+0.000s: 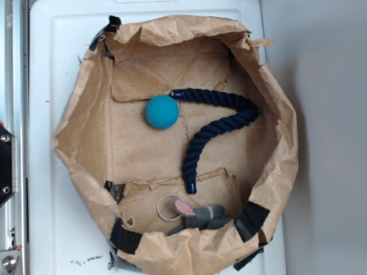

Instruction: Grab the blue ball.

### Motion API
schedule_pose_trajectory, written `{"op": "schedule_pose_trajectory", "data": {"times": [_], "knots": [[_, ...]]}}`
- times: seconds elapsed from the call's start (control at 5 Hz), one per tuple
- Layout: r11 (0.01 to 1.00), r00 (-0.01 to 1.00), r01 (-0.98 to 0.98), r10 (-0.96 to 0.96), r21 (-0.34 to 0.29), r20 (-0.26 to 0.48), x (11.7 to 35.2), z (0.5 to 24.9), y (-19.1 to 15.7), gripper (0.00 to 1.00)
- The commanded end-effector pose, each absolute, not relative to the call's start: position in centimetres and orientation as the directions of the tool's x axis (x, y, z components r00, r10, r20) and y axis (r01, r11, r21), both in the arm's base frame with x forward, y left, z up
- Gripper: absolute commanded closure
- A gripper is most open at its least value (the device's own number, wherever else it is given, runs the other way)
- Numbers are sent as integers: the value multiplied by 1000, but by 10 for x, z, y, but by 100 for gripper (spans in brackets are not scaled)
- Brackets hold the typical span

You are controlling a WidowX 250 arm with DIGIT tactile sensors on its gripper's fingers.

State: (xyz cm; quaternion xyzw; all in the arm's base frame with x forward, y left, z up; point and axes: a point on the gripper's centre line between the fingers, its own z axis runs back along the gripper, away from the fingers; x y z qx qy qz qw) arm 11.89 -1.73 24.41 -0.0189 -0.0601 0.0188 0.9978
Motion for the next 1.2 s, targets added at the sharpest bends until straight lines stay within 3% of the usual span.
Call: {"op": "schedule_pose_trajectory", "data": {"times": [0.0,0.2,0.6,1.0], "knots": [[999,992,-35,40,-40,119,119,244,-17,0],[999,991,-31,33,-16,132,155,235,-12,0],[984,992,84,-69,-155,103,187,221,27,0],[984,992,84,-69,-155,103,187,221,27,0]]}}
